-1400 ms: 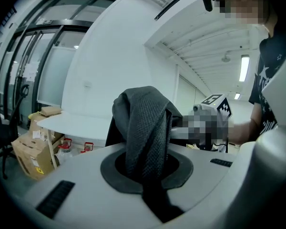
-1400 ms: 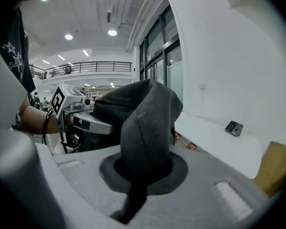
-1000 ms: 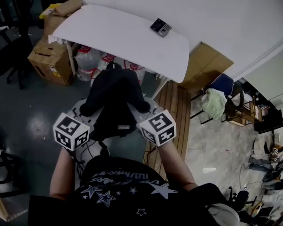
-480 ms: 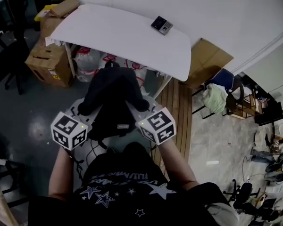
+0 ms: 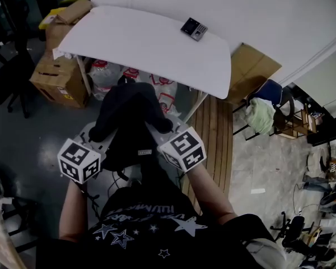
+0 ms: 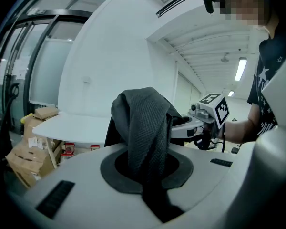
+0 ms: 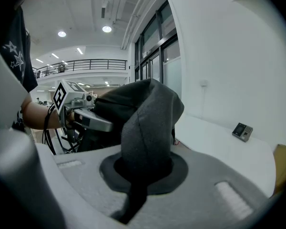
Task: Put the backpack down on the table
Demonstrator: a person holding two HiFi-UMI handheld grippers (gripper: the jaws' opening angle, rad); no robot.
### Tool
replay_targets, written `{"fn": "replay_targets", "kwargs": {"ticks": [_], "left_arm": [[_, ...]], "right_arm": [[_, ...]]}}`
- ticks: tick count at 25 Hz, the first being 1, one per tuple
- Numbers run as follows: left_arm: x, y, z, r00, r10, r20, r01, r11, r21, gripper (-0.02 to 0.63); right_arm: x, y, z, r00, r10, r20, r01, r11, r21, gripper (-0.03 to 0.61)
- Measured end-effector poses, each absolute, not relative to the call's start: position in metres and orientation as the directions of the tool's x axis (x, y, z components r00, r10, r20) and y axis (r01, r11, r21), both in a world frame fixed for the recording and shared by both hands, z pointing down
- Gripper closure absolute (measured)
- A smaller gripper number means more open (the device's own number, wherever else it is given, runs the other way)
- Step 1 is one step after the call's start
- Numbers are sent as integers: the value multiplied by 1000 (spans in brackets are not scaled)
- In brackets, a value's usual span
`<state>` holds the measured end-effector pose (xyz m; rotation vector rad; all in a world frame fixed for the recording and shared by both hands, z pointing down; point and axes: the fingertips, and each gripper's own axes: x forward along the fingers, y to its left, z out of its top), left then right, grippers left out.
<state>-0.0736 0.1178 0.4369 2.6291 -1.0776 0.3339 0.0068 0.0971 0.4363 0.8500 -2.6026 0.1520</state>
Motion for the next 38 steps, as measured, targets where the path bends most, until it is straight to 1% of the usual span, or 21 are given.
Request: {"fn": "replay_targets", "kwargs": {"ticks": [10,18,25,32,38], "left_arm": [[-84,16,427,656,-681,326,-747,-647,151,569],[-76,-68,397,635,-712,300,-762,-641,93,569],[-59,-143,367,612,-746,261,-787,-607,111,569],[-54,-186,350,590,-775,226,-805,-588,82,569],[-55,-198,354,575,-795,195,-816,-574,69,569]], "right_arm": [[-4,-8,427,-770,-513,379,-552,833,6,574],[3,-95,397,-784,-529,324,-543,838,56,572],[19,-175,367,-805,-524,278,-521,849,91,572],[26,-219,348,-844,-488,221,-488,871,61,572],[25,-231,350,-850,-491,192,-481,871,98,572]]}}
